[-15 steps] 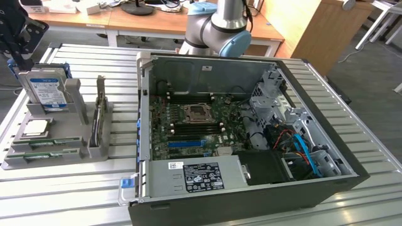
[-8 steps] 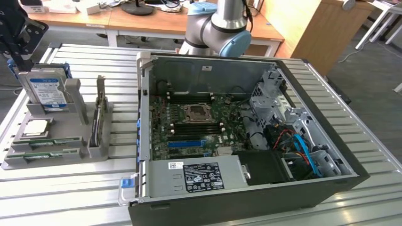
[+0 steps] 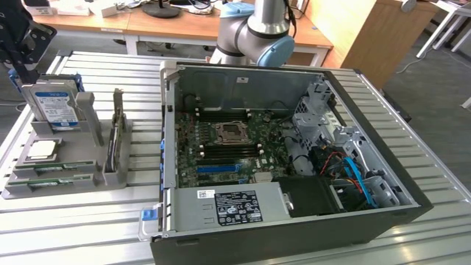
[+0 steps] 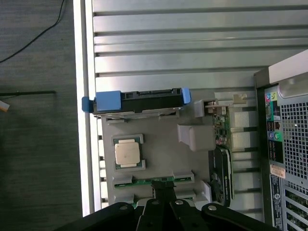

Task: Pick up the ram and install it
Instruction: 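Pick up the ram and move it above insertion slot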

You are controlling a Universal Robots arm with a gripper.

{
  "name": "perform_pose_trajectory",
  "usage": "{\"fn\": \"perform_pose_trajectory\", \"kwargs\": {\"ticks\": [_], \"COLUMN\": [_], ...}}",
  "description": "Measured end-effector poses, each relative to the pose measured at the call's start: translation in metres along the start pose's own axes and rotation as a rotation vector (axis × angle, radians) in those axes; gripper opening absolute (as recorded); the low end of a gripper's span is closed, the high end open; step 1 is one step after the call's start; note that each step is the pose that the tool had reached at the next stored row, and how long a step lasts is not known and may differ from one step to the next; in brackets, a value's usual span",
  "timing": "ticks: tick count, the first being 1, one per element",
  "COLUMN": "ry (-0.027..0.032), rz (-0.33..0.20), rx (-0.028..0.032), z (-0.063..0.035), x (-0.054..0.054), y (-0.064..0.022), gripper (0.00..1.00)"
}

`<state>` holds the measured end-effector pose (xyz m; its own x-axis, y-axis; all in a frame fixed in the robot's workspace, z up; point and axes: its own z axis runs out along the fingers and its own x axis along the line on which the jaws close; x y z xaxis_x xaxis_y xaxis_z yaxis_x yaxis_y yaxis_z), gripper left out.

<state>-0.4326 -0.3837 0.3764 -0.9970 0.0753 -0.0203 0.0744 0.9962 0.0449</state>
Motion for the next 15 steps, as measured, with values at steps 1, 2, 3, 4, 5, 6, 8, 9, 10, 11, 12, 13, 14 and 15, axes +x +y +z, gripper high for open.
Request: {"fn": "perform_pose_trajectory", "kwargs": {"ticks": [1, 2, 3, 4, 5, 6, 8, 9, 10, 11, 12, 13, 14, 15], "ry": [0.0000, 0.0000, 0.0000, -0.0001, -0.0001, 0.0000, 0.0000, 0.0003, 0.0004, 0.0006, 0.0008, 0.0010, 0.0015, 0.0019], "rz": [0.000, 0.000, 0.000, 0.000, 0.000, 0.000, 0.000, -0.002, -0.004, -0.006, -0.010, -0.016, -0.025, -0.034], "rx": [0.0000, 0.0000, 0.0000, 0.0000, 0.0000, 0.0000, 0.0000, 0.0001, 0.0000, 0.0000, -0.0001, -0.0002, -0.0004, -0.0006], "z": [0.0000, 0.0000, 0.0000, 0.0000, 0.0000, 0.0000, 0.0000, 0.0000, 0.0000, 0.0000, 0.0001, 0.0002, 0.0002, 0.0002], "x": [0.0000, 0.0000, 0.0000, 0.0000, 0.0000, 0.0000, 0.0000, 0.0000, 0.0000, 0.0000, 0.0000, 0.0000, 0.0000, 0.0000], "y": [0.0000, 0.0000, 0.0000, 0.0000, 0.0000, 0.0000, 0.0000, 0.0000, 0.0000, 0.0000, 0.0000, 0.0000, 0.0000, 0.0000], "gripper": [0.11, 0.11, 0.11, 0.11, 0.11, 0.11, 0.11, 0.11, 0.11, 0.11, 0.11, 0.11, 0.11, 0.11]}}
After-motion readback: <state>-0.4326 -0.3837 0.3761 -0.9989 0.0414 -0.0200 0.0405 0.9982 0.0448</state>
